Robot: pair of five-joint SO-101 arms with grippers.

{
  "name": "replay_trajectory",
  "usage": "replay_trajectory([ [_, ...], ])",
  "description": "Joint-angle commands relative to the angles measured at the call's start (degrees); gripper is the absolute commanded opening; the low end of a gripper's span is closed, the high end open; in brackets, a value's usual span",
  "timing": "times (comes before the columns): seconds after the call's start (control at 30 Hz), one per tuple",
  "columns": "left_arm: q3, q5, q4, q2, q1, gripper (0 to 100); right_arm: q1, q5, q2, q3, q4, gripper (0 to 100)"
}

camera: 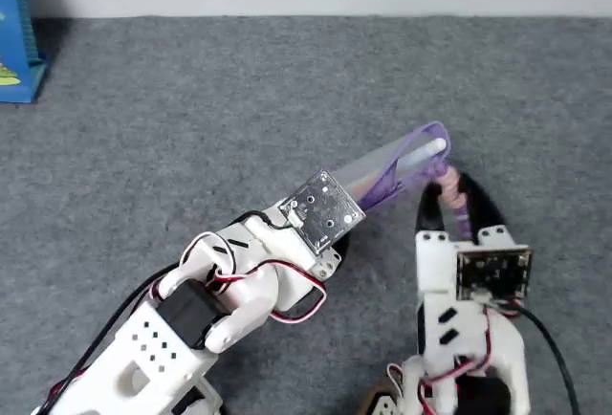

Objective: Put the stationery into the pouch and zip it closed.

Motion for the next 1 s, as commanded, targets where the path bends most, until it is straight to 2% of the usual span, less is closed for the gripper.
replay_trajectory([
  [0.0, 3.38, 0.26, 1.05, -2.90, -1.85, 1, 6.55, 2.11, -0.40, 3.87, -11.12, 0.7],
  [0.17, 7.60, -0.44, 1.23, -12.31, -1.85, 1, 9.10, 5.54, -0.22, 14.24, -25.27, 0.7],
  [0.23, 9.45, -0.62, 1.23, -15.65, -1.85, 1, 9.10, 5.98, -0.31, 16.70, -28.00, 0.7],
  [0.4, 11.56, -0.70, 1.93, -20.31, -1.93, 1, 9.01, 5.54, -0.22, 15.47, -28.09, 0.7],
  [0.6, 10.86, -0.79, 7.82, -24.70, -2.02, 1, 9.27, 5.63, 0.13, 14.51, -27.82, 0.7],
  [0.8, 11.03, -0.79, 15.38, -34.73, -2.02, 1, 11.82, 5.63, 0.13, 14.68, -27.74, 0.7],
  [0.97, 11.65, -1.85, 17.67, -40.44, -8.97, 1, 12.53, 5.71, 0.13, 14.68, -27.74, 0.7],
])
